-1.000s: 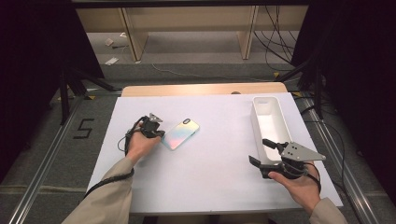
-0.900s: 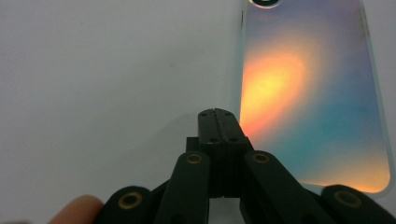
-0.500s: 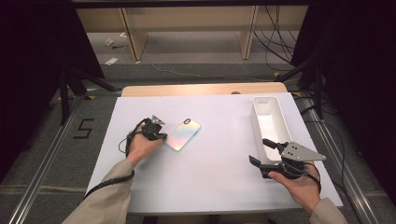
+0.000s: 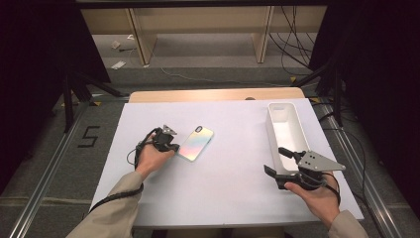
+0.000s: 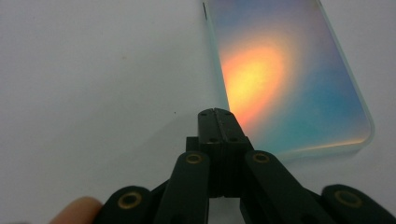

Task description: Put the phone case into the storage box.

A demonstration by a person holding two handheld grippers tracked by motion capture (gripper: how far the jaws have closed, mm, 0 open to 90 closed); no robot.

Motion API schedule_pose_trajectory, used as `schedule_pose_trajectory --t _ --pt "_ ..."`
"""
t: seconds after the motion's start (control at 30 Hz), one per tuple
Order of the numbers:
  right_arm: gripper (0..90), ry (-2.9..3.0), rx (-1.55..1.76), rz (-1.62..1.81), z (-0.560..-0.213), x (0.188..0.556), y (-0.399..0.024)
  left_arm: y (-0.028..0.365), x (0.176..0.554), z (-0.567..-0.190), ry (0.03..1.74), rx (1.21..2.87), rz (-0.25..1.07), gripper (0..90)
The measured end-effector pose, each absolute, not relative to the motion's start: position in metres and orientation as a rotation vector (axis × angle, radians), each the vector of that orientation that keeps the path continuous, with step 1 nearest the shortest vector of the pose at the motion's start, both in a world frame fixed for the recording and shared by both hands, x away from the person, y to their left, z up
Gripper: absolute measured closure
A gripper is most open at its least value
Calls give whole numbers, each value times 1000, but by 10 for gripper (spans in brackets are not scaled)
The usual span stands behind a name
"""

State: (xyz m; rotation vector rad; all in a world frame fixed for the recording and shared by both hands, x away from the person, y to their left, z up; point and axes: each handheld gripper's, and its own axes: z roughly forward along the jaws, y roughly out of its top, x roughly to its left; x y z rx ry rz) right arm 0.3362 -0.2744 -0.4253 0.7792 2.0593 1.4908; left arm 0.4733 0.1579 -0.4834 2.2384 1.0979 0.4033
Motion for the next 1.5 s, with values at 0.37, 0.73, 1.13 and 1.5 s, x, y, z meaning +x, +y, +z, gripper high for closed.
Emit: schedule_pose_trajectory --t 0.37,0.73,1.13,1.5 --pt "220 2058 781 1498 -425 337 -275 135 478 -457 1125 2168 401 355" --pt "219 2058 782 1498 -425 337 -275 99 490 -461 1135 2292 372 29" --pt "219 2054 782 1502 -425 337 -276 83 500 -471 1175 2387 356 7" --pt "219 2058 781 1502 -425 337 -275 81 504 -476 1216 2408 335 34"
